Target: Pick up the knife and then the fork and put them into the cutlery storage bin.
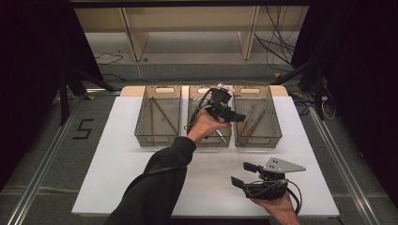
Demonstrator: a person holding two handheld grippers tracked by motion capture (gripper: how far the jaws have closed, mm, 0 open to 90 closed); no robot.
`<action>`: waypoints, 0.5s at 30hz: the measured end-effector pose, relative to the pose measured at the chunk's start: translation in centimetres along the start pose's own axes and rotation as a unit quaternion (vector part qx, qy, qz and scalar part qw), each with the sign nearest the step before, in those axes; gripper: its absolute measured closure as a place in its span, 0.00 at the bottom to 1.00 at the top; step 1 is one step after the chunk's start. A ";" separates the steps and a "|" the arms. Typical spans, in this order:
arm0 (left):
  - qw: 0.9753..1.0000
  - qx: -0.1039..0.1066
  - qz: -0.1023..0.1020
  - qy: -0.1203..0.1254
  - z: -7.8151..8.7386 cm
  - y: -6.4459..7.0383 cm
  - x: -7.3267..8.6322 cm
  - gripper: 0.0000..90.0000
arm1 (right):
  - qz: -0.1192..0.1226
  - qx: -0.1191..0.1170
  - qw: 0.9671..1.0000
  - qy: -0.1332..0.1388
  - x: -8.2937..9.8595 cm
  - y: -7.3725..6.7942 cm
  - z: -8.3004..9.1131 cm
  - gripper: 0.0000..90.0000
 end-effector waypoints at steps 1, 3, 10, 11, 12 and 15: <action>1.000 0.001 0.000 0.002 0.3 -0.1 0.2 0.29 | 0.000 0.000 1.000 0.000 0.0 0.0 0.0 0.29; 1.000 0.005 0.002 0.008 1.1 -0.1 0.7 0.28 | 0.000 0.000 1.000 -0.001 0.0 0.0 0.0 0.29; 0.999 0.005 0.011 0.033 3.9 -0.6 2.4 0.24 | -0.002 0.003 1.000 0.001 0.0 0.1 0.0 0.29; 0.999 0.004 0.011 0.037 4.3 -0.7 2.7 0.24 | -0.002 0.003 1.000 0.001 0.0 0.1 0.0 0.29; 0.999 0.002 0.011 0.041 4.7 -0.8 3.1 0.24 | -0.002 0.004 1.000 0.001 0.0 0.1 0.0 0.29; 0.999 0.001 0.012 0.049 5.9 -1.0 4.2 0.23 | -0.003 0.004 1.000 0.002 0.0 0.1 0.0 0.29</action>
Point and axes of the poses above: each handheld gripper's, and its own axes: z roughly backward along the jaws, x roughly out of its underside, y roughly to its right, the point moved 5 cm from there along -z, roughly forward along the jaws, and after that the axes turned 10 degrees about -z, right-handed, at the moved point
